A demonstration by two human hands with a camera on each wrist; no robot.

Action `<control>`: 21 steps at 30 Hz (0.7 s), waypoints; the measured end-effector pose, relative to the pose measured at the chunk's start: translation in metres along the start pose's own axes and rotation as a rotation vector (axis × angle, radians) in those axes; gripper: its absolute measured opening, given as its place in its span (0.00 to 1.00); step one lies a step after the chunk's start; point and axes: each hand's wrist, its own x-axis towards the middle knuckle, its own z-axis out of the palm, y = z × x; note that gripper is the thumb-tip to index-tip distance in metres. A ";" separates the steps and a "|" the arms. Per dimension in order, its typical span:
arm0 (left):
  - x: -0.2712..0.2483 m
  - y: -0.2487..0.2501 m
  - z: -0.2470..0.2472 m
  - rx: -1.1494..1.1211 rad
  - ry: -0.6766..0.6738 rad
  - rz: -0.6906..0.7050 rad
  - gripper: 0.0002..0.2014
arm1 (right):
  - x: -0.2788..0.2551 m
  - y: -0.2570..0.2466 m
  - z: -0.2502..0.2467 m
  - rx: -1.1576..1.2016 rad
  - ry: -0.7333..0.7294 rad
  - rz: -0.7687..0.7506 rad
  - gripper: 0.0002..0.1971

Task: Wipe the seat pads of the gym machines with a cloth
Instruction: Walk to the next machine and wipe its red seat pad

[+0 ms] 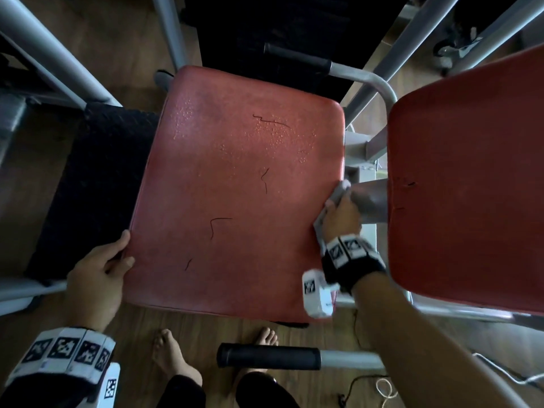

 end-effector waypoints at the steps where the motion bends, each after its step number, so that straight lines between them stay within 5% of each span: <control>1: 0.000 0.000 0.000 -0.003 0.007 0.005 0.25 | 0.015 -0.009 -0.001 0.030 -0.002 0.027 0.22; 5: 0.000 -0.003 0.000 0.016 0.000 -0.015 0.23 | 0.049 -0.020 0.000 0.072 -0.021 0.090 0.16; 14: -0.006 0.015 -0.004 -0.090 -0.041 -0.079 0.23 | -0.019 0.020 0.029 -0.069 -0.018 0.011 0.33; 21: -0.004 0.011 -0.003 -0.052 -0.009 -0.015 0.26 | 0.057 -0.024 0.042 -0.128 0.199 -0.062 0.34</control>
